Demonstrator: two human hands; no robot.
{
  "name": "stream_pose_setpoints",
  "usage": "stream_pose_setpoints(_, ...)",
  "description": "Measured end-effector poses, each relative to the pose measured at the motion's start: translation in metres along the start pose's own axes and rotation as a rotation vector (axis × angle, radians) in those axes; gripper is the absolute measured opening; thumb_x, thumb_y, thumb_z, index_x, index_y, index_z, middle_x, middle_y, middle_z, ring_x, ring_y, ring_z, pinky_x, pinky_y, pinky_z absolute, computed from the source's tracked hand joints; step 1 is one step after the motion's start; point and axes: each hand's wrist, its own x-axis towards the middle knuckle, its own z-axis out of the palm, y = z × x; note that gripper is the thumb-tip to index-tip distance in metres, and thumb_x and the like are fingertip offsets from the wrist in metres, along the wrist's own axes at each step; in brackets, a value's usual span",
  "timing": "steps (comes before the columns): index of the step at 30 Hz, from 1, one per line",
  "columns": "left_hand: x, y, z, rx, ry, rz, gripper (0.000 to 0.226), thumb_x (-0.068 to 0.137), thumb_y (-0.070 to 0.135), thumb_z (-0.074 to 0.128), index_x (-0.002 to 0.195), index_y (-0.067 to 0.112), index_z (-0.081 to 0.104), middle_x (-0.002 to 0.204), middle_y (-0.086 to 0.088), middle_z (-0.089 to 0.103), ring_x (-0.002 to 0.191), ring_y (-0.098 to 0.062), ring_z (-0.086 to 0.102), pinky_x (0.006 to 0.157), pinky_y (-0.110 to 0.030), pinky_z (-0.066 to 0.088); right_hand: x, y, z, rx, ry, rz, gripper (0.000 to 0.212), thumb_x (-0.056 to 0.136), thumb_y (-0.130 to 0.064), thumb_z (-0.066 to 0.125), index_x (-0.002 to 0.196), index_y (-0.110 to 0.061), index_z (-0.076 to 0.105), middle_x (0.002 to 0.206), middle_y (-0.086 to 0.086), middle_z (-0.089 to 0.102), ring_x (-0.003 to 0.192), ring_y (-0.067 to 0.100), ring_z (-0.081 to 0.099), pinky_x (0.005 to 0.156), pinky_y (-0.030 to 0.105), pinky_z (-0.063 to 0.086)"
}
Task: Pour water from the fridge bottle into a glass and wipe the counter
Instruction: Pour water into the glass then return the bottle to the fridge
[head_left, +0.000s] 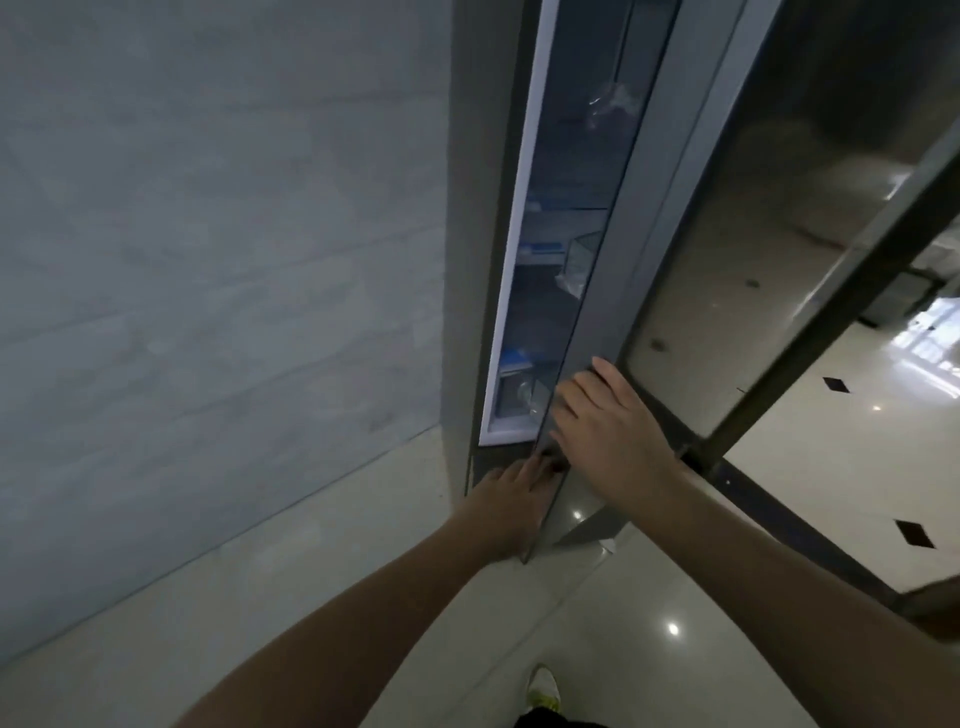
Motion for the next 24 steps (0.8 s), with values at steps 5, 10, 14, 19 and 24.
stream_pose_setpoints(5, -0.012, 0.019, 0.007, 0.013, 0.024, 0.183, 0.071, 0.096, 0.027, 0.049, 0.157, 0.017, 0.014, 0.159, -0.012, 0.025, 0.137, -0.031, 0.036, 0.106, -0.042, 0.033, -0.055, 0.003, -0.005, 0.056, 0.043, 0.088, 0.025, 0.089, -0.031, 0.059, 0.103, -0.015, 0.072, 0.113, 0.008, 0.068, 0.114, 0.027, 0.058, 0.115, 0.043, 0.012)
stream_pose_setpoints(10, -0.010, 0.030, -0.002, -0.027, 0.040, 0.297, 0.060, 0.093, 0.020, 0.054, 0.149, 0.008, 0.037, 0.146, -0.017, 0.044, 0.129, -0.034, 0.046, 0.103, -0.043, 0.041, -0.103, 0.011, 0.001, 0.110, 0.157, 0.149, 0.022, 0.087, -0.022, 0.061, 0.105, -0.013, 0.071, 0.111, 0.008, 0.068, 0.110, 0.027, 0.061, 0.116, 0.041, 0.011)
stream_pose_setpoints(14, -0.004, 0.046, -0.015, -0.033, 0.117, 0.348, 0.052, 0.095, 0.021, 0.054, 0.144, 0.009, 0.043, 0.147, -0.016, 0.043, 0.131, -0.031, 0.045, 0.109, -0.043, 0.038, -0.137, 0.016, 0.012, 0.151, 0.190, 0.227, 0.036, 0.092, -0.026, 0.044, 0.115, -0.012, 0.067, 0.115, 0.009, 0.067, 0.112, 0.028, 0.060, 0.119, 0.040, 0.008)
stream_pose_setpoints(19, 0.004, 0.072, -0.007, -0.024, 0.214, 0.288, 0.067, 0.097, 0.028, 0.050, 0.155, 0.017, 0.021, 0.162, -0.007, 0.022, 0.148, -0.022, 0.022, 0.120, -0.032, 0.011, -0.174, 0.018, 0.025, 0.202, 0.197, 0.320, 0.037, 0.094, -0.031, 0.043, 0.119, -0.012, 0.064, 0.119, 0.009, 0.066, 0.117, 0.029, 0.058, 0.117, 0.044, 0.014)
stream_pose_setpoints(24, 0.016, 0.122, 0.005, -0.050, 0.237, 0.320, 0.076, 0.097, 0.031, 0.051, 0.157, 0.020, 0.007, 0.165, -0.004, 0.007, 0.151, -0.016, 0.008, 0.120, -0.028, -0.001, -0.217, 0.029, 0.042, 0.247, 0.257, 0.369, 0.038, 0.098, -0.032, 0.043, 0.122, -0.011, 0.062, 0.124, 0.011, 0.064, 0.123, 0.028, 0.054, 0.116, 0.048, 0.021)
